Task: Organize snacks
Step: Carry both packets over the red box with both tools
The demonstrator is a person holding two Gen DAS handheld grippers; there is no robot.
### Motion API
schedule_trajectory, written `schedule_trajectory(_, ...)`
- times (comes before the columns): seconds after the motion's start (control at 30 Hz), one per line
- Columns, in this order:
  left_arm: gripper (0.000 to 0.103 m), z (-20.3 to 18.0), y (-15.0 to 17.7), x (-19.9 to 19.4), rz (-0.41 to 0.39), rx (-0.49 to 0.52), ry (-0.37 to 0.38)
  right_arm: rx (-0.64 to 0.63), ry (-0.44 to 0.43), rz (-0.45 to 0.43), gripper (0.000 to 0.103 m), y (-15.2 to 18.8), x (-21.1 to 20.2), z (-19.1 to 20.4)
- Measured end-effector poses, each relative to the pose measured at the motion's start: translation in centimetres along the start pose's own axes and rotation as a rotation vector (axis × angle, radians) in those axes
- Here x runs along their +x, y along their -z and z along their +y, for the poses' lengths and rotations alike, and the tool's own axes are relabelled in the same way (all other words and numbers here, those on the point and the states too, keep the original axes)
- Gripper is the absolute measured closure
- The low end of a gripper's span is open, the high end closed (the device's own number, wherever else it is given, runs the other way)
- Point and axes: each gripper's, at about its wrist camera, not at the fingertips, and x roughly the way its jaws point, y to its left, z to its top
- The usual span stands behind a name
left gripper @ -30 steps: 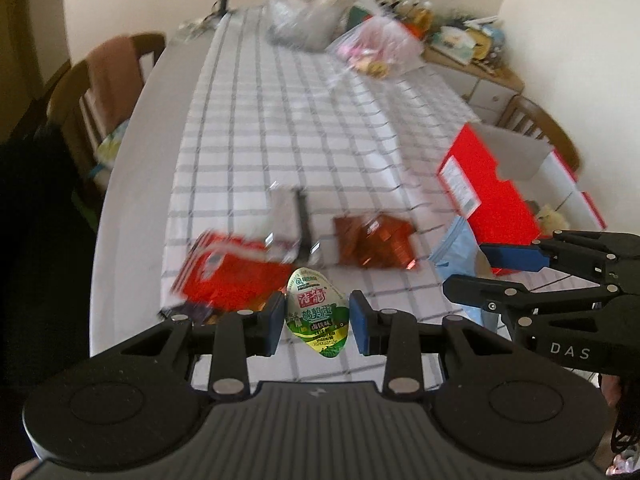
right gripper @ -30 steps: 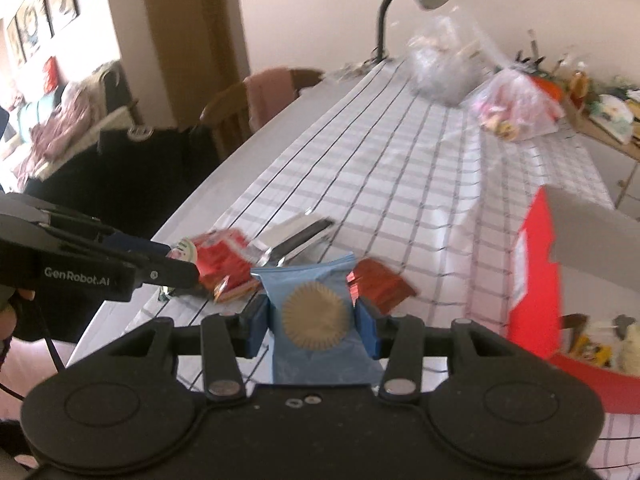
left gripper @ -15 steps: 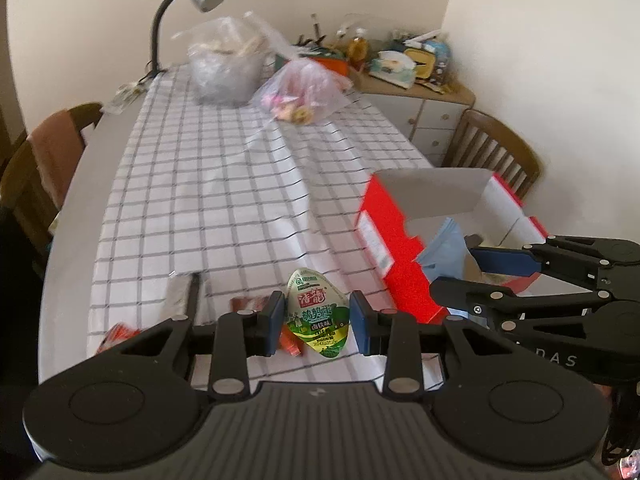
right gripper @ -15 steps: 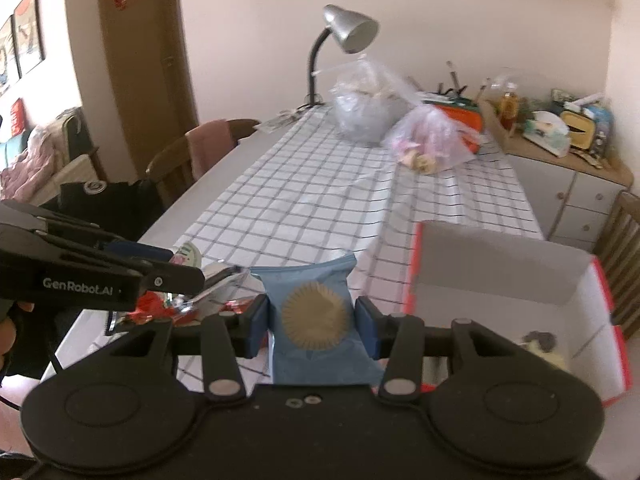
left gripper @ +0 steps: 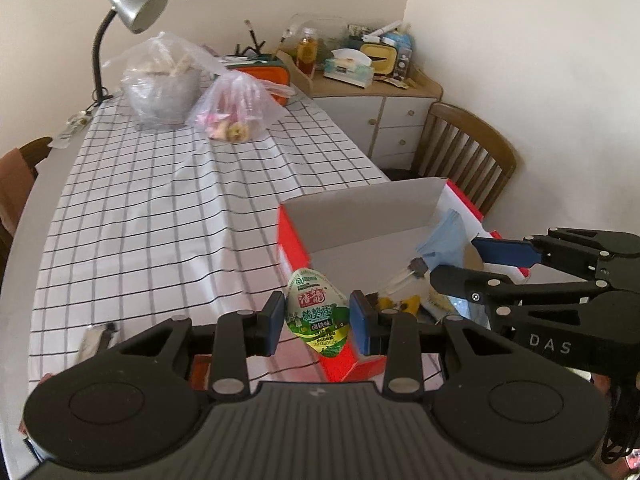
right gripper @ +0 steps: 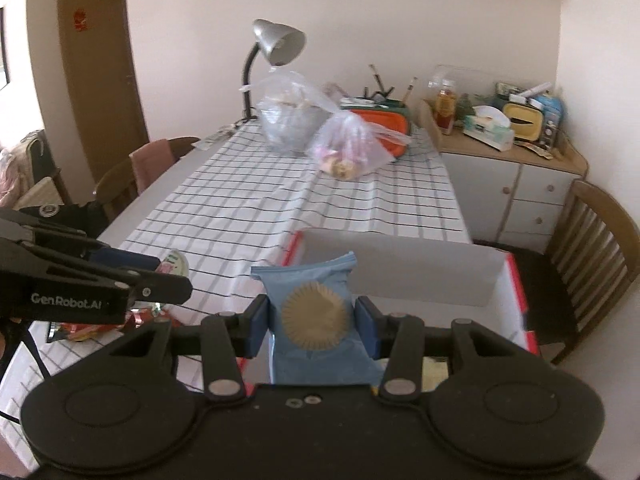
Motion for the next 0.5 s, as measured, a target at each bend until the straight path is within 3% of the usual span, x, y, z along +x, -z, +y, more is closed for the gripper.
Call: schedule_trajectory(0.5,0.069,-5.0,-3.0,8.3,0.106,0.004,-0.03,0.027,0.07,0.096,0.058,0.5,4.6,-9.1)
